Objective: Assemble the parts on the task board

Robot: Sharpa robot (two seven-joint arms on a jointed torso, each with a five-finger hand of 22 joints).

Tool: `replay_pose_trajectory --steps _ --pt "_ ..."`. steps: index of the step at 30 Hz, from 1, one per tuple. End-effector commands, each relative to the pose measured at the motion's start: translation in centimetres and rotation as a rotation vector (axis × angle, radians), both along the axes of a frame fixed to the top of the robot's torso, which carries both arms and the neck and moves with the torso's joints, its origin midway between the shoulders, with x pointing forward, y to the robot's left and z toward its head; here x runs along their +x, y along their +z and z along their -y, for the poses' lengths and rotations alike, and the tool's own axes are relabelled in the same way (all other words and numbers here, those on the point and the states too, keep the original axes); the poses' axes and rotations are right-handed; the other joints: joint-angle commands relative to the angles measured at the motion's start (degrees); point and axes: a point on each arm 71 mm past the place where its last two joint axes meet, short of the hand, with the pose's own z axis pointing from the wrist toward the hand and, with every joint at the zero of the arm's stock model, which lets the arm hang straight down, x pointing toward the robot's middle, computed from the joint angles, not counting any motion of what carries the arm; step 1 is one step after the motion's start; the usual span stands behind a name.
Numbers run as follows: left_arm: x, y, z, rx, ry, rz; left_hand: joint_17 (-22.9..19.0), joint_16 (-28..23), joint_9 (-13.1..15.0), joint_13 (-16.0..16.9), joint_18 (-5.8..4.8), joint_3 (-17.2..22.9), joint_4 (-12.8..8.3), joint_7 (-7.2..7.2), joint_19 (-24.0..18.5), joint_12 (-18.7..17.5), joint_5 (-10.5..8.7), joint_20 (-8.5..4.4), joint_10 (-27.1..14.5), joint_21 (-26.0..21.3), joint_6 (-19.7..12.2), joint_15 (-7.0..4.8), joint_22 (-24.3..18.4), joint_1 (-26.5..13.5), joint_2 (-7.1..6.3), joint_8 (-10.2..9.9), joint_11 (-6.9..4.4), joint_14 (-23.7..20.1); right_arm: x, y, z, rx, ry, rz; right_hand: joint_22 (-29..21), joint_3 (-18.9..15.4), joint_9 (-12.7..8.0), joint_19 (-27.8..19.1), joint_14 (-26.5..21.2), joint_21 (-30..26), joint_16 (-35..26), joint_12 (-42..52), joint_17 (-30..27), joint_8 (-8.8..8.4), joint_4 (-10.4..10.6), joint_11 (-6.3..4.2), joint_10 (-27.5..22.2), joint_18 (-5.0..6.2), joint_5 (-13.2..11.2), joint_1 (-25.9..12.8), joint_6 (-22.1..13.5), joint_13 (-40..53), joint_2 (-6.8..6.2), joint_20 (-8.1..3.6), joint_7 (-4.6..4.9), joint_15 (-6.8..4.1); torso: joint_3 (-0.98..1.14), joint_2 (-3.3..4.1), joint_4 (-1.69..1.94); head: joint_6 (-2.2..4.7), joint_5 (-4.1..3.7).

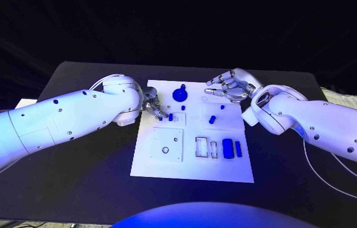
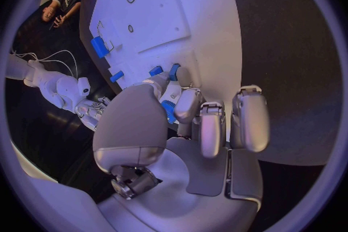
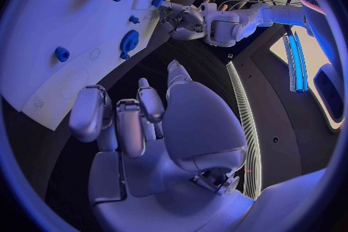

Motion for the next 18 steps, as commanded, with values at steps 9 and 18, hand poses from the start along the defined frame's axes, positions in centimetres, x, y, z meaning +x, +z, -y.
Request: replay_pose_trajectory --steps 9,18 --pt "0.15 0.45 -0.56 -0.05 0.033 0.055 15.1 0.2 0.3 -1.0 -0.41 -7.8 1.2 0.37 2.4 -0.8 0.17 -0.35 -0.2 -0.7 -0.2 -0.31 8.6 -2.4 1.63 -0.2 0.29 5.9 -0.01 -0.23 -0.15 -0.005 0.018 -0.006 -1.2 -0.6 -0.1 -0.7 3.5 -0.8 -0.6 -0.7 4.6 -0.01 -0.1 0.01 -0.7 0.61 0.4 -0.4 0.3 -0.5 0.42 0.05 -0.03 -0.2 -0.03 -0.04 0.04 0.16 -0.23" --pt "0.54 0.77 -0.7 -0.217 0.055 0.07 15.1 0.2 0.0 -8.3 -0.04 -11.4 1.3 1.47 1.7 -7.4 0.25 -0.05 -4.5 -2.5 -3.3 0.16 7.7 -3.4 2.48 -1.5 1.17 5.9 -0.01 -0.77 -0.23 -0.01 0.019 -0.018 -1.3 -0.6 -0.1 -0.8 3.5 -0.9 -0.7 -0.8 4.6 -0.02 -0.1 0.02 -0.7 0.63 0.5 -0.4 0.3 -0.6 0.47 0.05 -0.03 -0.2 0.04 -0.06 0.03 0.35 -0.2"
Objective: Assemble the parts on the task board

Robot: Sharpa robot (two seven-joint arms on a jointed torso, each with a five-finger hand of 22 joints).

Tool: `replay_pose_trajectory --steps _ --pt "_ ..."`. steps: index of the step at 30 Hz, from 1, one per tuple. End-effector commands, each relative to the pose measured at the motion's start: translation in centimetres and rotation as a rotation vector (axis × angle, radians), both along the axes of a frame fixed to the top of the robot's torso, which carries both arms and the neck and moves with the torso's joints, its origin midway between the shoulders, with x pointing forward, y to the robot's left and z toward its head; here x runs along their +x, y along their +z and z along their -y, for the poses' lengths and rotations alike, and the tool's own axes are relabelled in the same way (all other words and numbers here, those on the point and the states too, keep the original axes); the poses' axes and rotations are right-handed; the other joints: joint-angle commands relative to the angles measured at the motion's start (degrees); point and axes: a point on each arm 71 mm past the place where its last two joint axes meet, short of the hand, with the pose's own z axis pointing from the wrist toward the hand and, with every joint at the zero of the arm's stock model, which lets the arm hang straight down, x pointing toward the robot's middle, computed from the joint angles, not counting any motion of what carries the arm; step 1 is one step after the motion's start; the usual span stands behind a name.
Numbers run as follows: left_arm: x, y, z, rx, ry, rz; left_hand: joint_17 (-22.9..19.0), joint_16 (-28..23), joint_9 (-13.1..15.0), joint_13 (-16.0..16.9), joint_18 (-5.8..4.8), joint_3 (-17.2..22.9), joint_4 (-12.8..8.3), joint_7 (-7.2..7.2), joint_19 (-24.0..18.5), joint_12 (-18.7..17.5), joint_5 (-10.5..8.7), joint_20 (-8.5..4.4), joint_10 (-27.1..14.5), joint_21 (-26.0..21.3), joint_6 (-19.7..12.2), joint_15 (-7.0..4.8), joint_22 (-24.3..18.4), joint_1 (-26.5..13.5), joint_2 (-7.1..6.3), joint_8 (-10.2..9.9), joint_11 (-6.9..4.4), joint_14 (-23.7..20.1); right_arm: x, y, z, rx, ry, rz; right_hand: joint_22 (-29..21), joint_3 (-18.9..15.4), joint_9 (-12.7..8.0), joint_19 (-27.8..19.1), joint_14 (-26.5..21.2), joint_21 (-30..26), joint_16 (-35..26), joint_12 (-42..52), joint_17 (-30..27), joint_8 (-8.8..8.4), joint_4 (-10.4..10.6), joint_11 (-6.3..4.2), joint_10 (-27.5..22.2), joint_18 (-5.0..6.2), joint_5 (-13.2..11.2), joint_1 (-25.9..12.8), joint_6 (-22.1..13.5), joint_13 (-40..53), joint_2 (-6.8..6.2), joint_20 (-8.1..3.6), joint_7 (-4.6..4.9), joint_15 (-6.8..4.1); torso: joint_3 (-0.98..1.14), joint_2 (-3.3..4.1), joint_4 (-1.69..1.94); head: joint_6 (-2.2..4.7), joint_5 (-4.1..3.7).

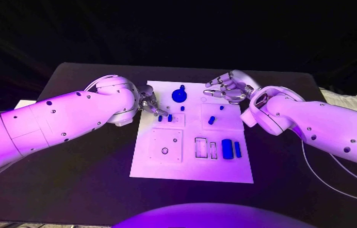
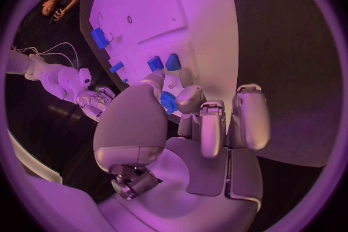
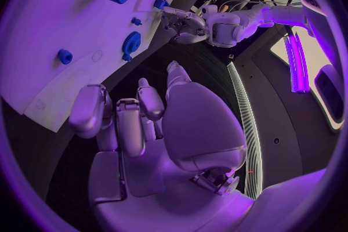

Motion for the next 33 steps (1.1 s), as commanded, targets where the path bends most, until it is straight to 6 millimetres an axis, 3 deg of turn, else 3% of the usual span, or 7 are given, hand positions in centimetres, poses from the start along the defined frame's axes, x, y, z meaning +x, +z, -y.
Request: replay_pose_trajectory --steps 1,6,11,16,18,21,33 --pt "0.2 0.4 0.3 -0.145 0.014 0.03 15.1 0.2 -0.2 -1.5 -0.03 -1.2 0.0 0.18 1.7 -1.3 0.25 -0.02 -0.9 -0.3 -0.8 0.2 7.7 -0.6 0.31 -0.3 0.21 5.9 -0.1 -0.2 -0.2 -0.003 0.02 -0.008 -0.1 -0.3 -0.1 -0.4 3.5 -0.4 -0.2 -0.3 4.6 -0.02 -0.1 -0.11 -0.5 0.62 0.2 -0.1 0.3 -0.1 0.24 0.01 -0.03 -0.2 0.07 0.01 -0.02 0.1 0.11" --pt "0.5 0.6 -0.2 -0.215 0.046 0.046 15.1 0.2 -0.5 -3.1 0.11 -2.9 0.0 0.45 1.5 -2.7 0.28 0.17 -1.8 -1.0 -1.3 0.39 7.4 -1.2 1.01 -0.8 0.45 5.9 -0.2 -0.5 -0.2 -0.003 0.02 -0.013 -0.1 -0.3 -0.1 -0.4 3.5 -0.4 -0.2 -0.3 4.5 -0.02 -0.1 -0.11 -0.5 0.62 0.3 -0.1 0.3 -0.1 0.3 0.01 -0.03 -0.19 0.05 0.06 -0.05 0.26 0.18" --pt "0.9 1.0 -0.8 -0.305 0.088 0.095 15.1 0.2 -2.3 -13.6 1.11 -2.2 -0.1 1.88 -0.4 -12.4 0.33 1.0 -8.2 -6.0 -4.1 1.34 4.8 2.8 2.55 -2.9 1.72 5.9 -0.2 -0.5 -0.2 -0.003 0.017 -0.013 -0.3 -0.4 -0.1 -0.5 3.5 -0.6 -0.4 -0.4 4.4 0.02 -0.2 -0.12 -0.6 0.66 0.6 0.0 0.3 -0.2 0.46 0.01 -0.04 -0.2 0.09 0.14 -0.04 0.47 0.18" --pt "1.1 2.2 -0.1 -0.494 0.016 0.224 2.9 -8.7 -4.4 -18.6 4.83 5.1 -3.4 3.54 -9.1 -18.2 0.32 1.88 -14.9 -25.8 -7.1 2.55 -5.5 14.7 3.65 -4.6 3.06 0.8 -0.2 -0.5 -0.2 0.0 0.008 -0.005 -1.1 -0.3 -0.1 -0.8 3.4 -1.2 -0.7 -1.8 4.1 0.02 -0.8 -0.16 -1.5 0.79 1.4 1.0 0.3 -1.3 0.87 -0.02 -0.06 -0.24 0.07 0.28 -0.13 0.72 0.21" --pt "1.1 2.6 0.6 -0.557 -0.045 0.266 -6.8 -16.9 -6.2 -20.6 6.79 8.6 -5.4 4.95 -16.0 -21.4 0.41 2.72 -18.9 -39.5 -9.2 3.54 -12.9 19.3 2.7 -6.4 4.43 -5.0 -0.1 -0.4 -0.2 0.004 0.0 0.005 -1.8 0.4 -0.1 -1.1 3.2 -1.6 -1.3 -4.5 3.3 -0.05 -1.6 -0.2 -3.2 0.9 1.9 2.4 0.1 -3.4 1.52 -0.06 -0.04 -0.29 -0.07 0.24 -0.11 0.89 -0.08" --pt "0.8 2.7 1.6 -0.594 -0.145 0.315 -25.6 -35.7 -10.5 -26.2 6.32 14.0 -7.4 8.09 -21.6 -28.7 0.29 4.63 -24.3 -45.9 -11.6 6.2 -16.4 23.6 0.85 -10.4 7.67 -19.2 -0.1 -0.3 -0.1 0.013 -0.013 0.02 -2.5 2.0 -0.2 -1.3 2.4 -2.1 -3.2 -9.6 0.9 -0.04 -3.0 -0.24 -6.5 1.01 2.3 4.8 0.0 -7.4 2.58 -0.12 0.01 -0.34 -0.14 0.29 -0.19 0.96 -0.2" --pt "0.3 1.2 4.1 -0.412 -0.333 0.408 -32.5 -39.4 -24.3 -42.1 7.51 13.3 -10.1 7.71 -16.2 -41.1 -1.04 6.04 -20.9 -49.6 -5.9 6.65 -21.1 20.6 -4.18 -18.3 8.17 -12.6 -0.1 -0.1 -0.4 0.037 -0.019 0.043 -6.5 4.9 -0.3 -2.9 1.5 -4.9 -6.2 -16.7 -2.4 0.06 -4.3 -0.31 -9.8 1.67 2.5 6.6 0.2 -13.9 2.74 -0.25 0.06 -0.42 -0.1 0.22 -0.08 1.35 -0.7"
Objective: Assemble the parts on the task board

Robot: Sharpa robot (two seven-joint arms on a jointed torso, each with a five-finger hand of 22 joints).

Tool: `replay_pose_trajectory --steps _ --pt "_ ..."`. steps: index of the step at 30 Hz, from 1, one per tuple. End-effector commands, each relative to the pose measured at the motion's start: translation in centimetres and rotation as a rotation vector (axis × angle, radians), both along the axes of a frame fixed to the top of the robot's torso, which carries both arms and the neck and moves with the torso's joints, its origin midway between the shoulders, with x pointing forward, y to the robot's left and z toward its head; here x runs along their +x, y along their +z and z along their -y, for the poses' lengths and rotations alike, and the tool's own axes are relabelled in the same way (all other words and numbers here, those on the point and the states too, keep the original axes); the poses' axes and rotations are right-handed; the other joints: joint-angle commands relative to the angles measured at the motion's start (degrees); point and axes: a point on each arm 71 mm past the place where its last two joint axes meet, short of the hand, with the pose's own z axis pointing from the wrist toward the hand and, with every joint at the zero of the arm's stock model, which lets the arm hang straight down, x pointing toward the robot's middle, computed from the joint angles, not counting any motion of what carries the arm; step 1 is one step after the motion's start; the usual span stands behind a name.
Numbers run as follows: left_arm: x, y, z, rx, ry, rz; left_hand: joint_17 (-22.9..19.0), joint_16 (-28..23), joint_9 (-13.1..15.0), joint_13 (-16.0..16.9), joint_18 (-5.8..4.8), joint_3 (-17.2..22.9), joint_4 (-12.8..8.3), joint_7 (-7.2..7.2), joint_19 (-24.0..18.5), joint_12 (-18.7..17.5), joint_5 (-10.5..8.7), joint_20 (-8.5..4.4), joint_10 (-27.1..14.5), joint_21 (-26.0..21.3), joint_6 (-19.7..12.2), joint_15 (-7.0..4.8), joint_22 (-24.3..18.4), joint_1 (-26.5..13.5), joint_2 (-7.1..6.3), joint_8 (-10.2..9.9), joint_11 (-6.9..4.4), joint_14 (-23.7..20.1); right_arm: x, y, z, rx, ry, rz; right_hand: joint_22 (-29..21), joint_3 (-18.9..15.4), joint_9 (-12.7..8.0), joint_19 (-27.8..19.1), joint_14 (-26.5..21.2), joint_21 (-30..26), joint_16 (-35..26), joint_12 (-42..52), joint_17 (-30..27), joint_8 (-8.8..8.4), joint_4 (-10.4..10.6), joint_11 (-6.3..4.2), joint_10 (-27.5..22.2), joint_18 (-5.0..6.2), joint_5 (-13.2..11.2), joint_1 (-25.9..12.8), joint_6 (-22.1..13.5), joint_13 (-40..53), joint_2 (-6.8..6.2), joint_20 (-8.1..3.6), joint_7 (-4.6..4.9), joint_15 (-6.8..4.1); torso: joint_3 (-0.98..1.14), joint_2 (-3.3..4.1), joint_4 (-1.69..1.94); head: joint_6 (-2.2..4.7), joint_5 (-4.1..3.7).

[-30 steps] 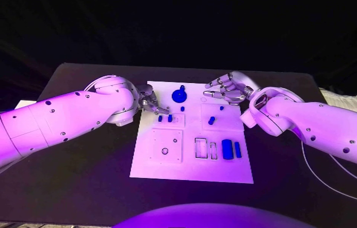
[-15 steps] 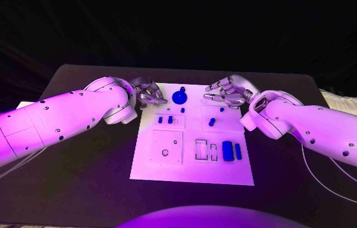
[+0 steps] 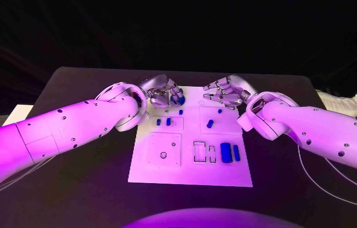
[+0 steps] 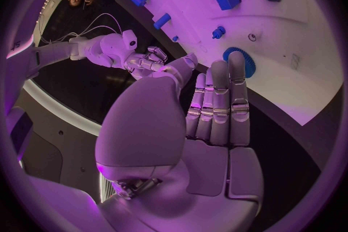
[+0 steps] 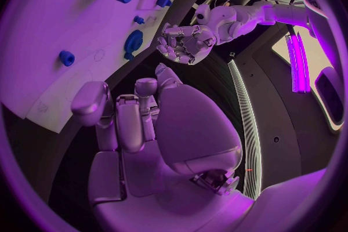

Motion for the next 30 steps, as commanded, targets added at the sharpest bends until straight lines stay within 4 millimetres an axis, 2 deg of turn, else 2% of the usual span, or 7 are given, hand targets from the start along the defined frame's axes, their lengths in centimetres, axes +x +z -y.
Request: replay_pose_trajectory --steps 1,3,4,11,17,25,30 --pt "-0.2 -0.1 0.7 0.099 -0.056 0.096 4.1 5.1 -1.8 -2.1 0.27 -1.7 -0.2 -0.35 3.5 -1.7 -0.23 -0.27 -0.2 0.3 0.7 -0.34 -0.8 -0.7 -0.09 -1.1 -0.24 5.1 0.0 0.2 -0.2 0.018 0.005 0.026 -1.6 0.7 -0.1 -0.9 1.3 -1.1 -1.2 -1.8 -1.3 0.05 -0.1 -0.13 -1.2 0.85 0.3 0.4 0.2 -1.7 -0.18 0.05 0.05 -0.43 0.01 -0.1 0.05 0.05 -0.11" --pt "-0.2 -0.5 1.1 0.168 -0.063 0.096 13.1 14.1 -3.3 -4.0 0.14 -3.1 -0.5 -0.5 7.0 -3.2 -0.24 -0.57 -0.6 1.6 1.8 -0.57 -0.6 -0.7 0.05 -1.8 -0.22 10.7 0.0 0.2 -0.3 0.022 0.006 0.029 -1.9 0.9 -0.1 -1.0 1.3 -1.4 -1.5 -2.2 -1.5 0.04 -0.1 -0.13 -1.4 0.9 0.4 0.3 0.1 -2.2 -0.28 0.05 0.05 -0.43 0.03 -0.09 -0.01 0.14 -0.05" --pt "-0.2 -0.6 1.2 0.192 -0.065 0.091 15.9 16.8 -3.7 -4.6 -0.11 -3.5 -0.6 -0.56 8.6 -3.6 -0.21 -0.7 -0.5 3.5 2.2 -0.66 0.4 -0.5 0.25 -2.1 -0.3 12.2 0.0 0.2 -0.3 0.022 0.006 0.029 -2.0 0.9 -0.1 -1.0 1.3 -1.4 -1.5 -2.3 -1.5 0.04 -0.1 -0.13 -1.4 0.91 0.4 0.3 0.1 -2.2 -0.28 0.05 0.05 -0.43 0.06 -0.09 -0.01 0.16 -0.11" --pt "0.1 -1.5 1.8 0.3 -0.062 0.049 25.0 25.6 -6.7 -7.9 -2.0 -5.0 -1.4 -0.61 14.1 -5.5 -0.08 -0.94 0.0 15.0 3.3 -0.71 7.3 0.5 1.39 -3.8 -0.23 15.7 0.0 0.2 -0.4 0.025 0.009 0.031 -2.1 1.2 -0.1 -1.0 1.3 -1.5 -1.6 -2.5 -1.6 0.04 -0.2 -0.13 -1.4 0.92 0.4 0.3 0.1 -2.5 -0.39 0.04 0.05 -0.44 0.04 -0.07 0.0 0.31 -0.2" --pt "0.5 -2.0 2.2 0.35 -0.056 0.016 25.2 26.4 -7.5 -8.9 -2.53 -4.5 -1.8 -0.69 15.2 -5.8 -0.02 -0.99 0.6 18.4 4.2 -0.73 9.5 1.1 2.19 -4.0 -0.25 15.9 0.0 0.2 -0.4 0.025 0.013 0.028 -2.1 1.3 -0.1 -1.0 1.3 -1.5 -1.6 -2.4 -1.6 0.05 -0.2 -0.13 -1.3 0.91 0.4 0.3 0.1 -2.5 -0.4 0.04 0.05 -0.44 0.04 -0.06 0.02 0.26 -0.44" --pt "0.8 -2.2 2.8 0.364 -0.053 0.008 25.6 27.1 -8.0 -9.4 -2.78 -4.2 -1.9 -0.71 15.7 -5.9 -0.04 -1.05 1.2 20.1 4.5 -0.78 10.7 1.1 2.25 -4.2 -0.32 16.2 0.0 0.2 -0.4 0.024 0.014 0.027 -2.1 1.3 -0.1 -1.0 1.3 -1.6 -1.6 -2.4 -1.5 0.06 -0.1 -0.13 -1.2 0.91 0.4 0.2 0.2 -2.5 -0.42 0.03 0.05 -0.44 0.06 -0.06 0.0 0.26 -0.58" --pt "0.8 -2.2 3.4 0.361 -0.063 0.01 26.2 27.9 -8.6 -9.9 -3.11 -3.2 -2.2 -0.87 16.3 -5.7 0.0 -1.19 2.8 22.5 5.3 -1.0 12.3 1.5 2.77 -4.3 -0.59 16.5 0.0 0.2 -0.5 0.025 0.017 0.026 -2.1 1.4 -0.1 -0.9 1.4 -1.6 -1.6 -2.4 -1.5 0.07 -0.1 -0.13 -1.2 0.91 0.4 0.1 0.2 -2.6 -0.48 0.03 0.04 -0.45 0.06 -0.05 0.02 0.25 -0.64"
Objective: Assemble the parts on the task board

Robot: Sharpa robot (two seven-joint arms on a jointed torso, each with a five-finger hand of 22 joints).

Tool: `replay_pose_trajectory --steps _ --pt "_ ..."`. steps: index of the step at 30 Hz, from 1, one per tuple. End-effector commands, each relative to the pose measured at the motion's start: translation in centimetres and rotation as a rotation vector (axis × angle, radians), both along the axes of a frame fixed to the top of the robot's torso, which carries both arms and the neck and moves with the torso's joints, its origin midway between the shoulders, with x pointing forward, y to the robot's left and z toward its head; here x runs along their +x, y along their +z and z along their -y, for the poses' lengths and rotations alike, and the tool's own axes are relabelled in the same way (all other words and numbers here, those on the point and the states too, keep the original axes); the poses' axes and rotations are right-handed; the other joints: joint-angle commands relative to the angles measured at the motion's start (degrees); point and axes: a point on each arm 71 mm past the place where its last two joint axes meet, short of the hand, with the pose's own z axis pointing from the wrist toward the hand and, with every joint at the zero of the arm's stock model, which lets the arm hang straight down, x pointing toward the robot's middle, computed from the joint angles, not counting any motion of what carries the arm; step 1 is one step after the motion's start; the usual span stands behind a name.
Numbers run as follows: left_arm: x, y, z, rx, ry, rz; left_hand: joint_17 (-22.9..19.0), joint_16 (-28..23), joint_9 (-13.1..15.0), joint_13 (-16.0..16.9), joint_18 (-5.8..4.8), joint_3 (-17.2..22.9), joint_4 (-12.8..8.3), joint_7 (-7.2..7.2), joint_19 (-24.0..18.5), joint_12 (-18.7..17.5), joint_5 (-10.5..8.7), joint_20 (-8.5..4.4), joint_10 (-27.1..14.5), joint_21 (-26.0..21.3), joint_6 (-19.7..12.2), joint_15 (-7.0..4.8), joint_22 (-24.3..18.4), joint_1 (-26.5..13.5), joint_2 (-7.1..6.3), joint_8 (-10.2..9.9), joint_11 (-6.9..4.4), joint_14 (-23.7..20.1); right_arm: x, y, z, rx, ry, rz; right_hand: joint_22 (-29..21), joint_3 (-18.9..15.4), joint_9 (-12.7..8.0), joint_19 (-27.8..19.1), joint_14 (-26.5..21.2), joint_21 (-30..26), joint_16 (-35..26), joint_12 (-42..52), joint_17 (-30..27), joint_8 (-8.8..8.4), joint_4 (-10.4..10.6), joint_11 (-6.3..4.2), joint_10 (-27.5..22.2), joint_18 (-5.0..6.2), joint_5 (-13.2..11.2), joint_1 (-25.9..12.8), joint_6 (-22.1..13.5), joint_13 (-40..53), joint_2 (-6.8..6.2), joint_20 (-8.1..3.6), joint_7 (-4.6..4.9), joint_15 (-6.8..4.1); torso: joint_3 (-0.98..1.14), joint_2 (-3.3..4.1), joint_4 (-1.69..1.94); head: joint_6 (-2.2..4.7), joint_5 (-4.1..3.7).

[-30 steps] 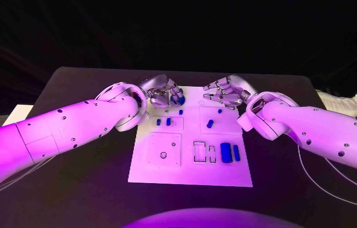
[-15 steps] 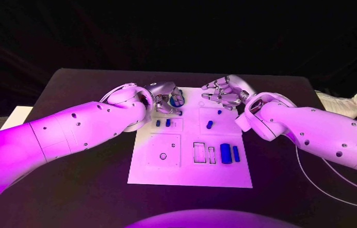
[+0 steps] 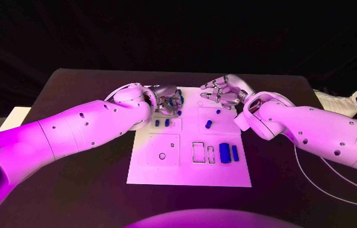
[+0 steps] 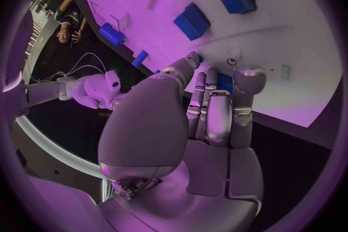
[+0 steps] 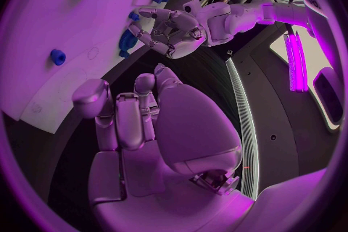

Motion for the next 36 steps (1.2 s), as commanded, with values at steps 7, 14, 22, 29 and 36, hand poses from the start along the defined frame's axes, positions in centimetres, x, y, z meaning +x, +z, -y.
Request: replay_pose_trajectory --steps 7,14,22,29,36 --pt "-0.18 -0.29 0.85 0.033 -0.017 -0.014 0.3 0.7 -0.6 -0.4 -1.26 1.1 -0.2 -0.08 0.9 0.1 0.0 -0.12 1.6 2.0 1.1 -0.41 1.4 -0.1 0.67 -0.3 -0.13 1.5 -0.07 0.0 -0.24 0.003 0.017 0.003 -0.1 0.4 -0.1 -0.2 1.4 -0.2 -0.1 -0.1 0.0 0.09 0.0 -0.05 0.1 0.92 0.1 0.0 0.2 -0.1 -0.54 -0.07 0.05 -0.45 -0.02 0.0 0.05 -0.15 -0.17" --pt "-0.25 -0.36 1.15 0.046 -0.019 -0.018 0.3 1.0 -1.0 -0.6 -1.42 1.9 -0.4 -0.34 1.1 0.4 -0.01 -0.33 3.1 3.3 1.9 -0.69 2.4 -0.1 0.85 -0.3 -0.5 1.6 -0.08 -0.01 -0.32 0.003 0.019 0.001 -0.1 0.5 -0.1 -0.2 1.4 -0.2 -0.2 0.0 0.0 0.11 0.1 -0.06 0.2 0.91 0.1 -0.2 0.3 -0.2 -0.62 -0.08 0.04 -0.46 0.0 -0.02 0.03 -0.2 -0.23" --pt "-0.32 -0.55 1.17 0.086 -0.018 -0.027 0.3 1.5 -1.5 -0.6 -1.76 3.9 -1.3 -0.81 1.5 1.3 0.04 -0.85 5.8 5.7 3.8 -1.33 4.1 0.5 1.49 0.0 -1.26 1.7 -0.09 -0.02 -0.31 0.002 0.02 -0.001 -0.1 0.5 -0.1 -0.2 1.4 -0.2 -0.2 0.0 0.0 0.12 0.1 -0.06 0.3 0.91 0.1 -0.3 0.3 -0.2 -0.65 -0.08 0.03 -0.46 -0.03 -0.03 0.05 -0.35 -0.37" --pt "-0.42 -0.71 1.16 0.111 -0.021 -0.041 0.1 1.7 -2.2 -0.7 -2.24 6.9 -3.1 -0.42 2.0 1.2 0.66 -1.1 6.5 8.3 4.3 -1.39 5.9 1.7 1.68 -0.4 -1.17 1.8 -0.09 -0.03 -0.3 0.002 0.021 -0.001 -0.1 0.6 -0.1 -0.1 1.4 -0.3 -0.3 0.1 0.0 0.17 0.2 -0.07 0.4 0.91 0.1 -0.5 0.4 -0.2 -0.7 -0.09 0.01 -0.47 -0.03 -0.04 0.07 -0.31 -0.5" --pt "-0.43 -0.5 1.29 0.078 -0.028 -0.026 -0.1 1.8 -2.7 -0.6 -2.45 8.8 -3.8 -0.23 2.2 1.3 0.65 -1.06 7.8 9.7 5.3 -1.35 7.0 1.1 1.55 -0.5 -1.22 1.9 -0.09 -0.03 -0.33 0.002 0.022 -0.001 -0.1 0.6 -0.1 -0.1 1.5 -0.3 -0.2 0.2 0.1 0.19 0.2 -0.08 0.5 0.91 0.1 -0.6 0.4 -0.2 -0.71 -0.09 -0.01 -0.48 -0.01 -0.05 0.1 -0.37 -0.46"
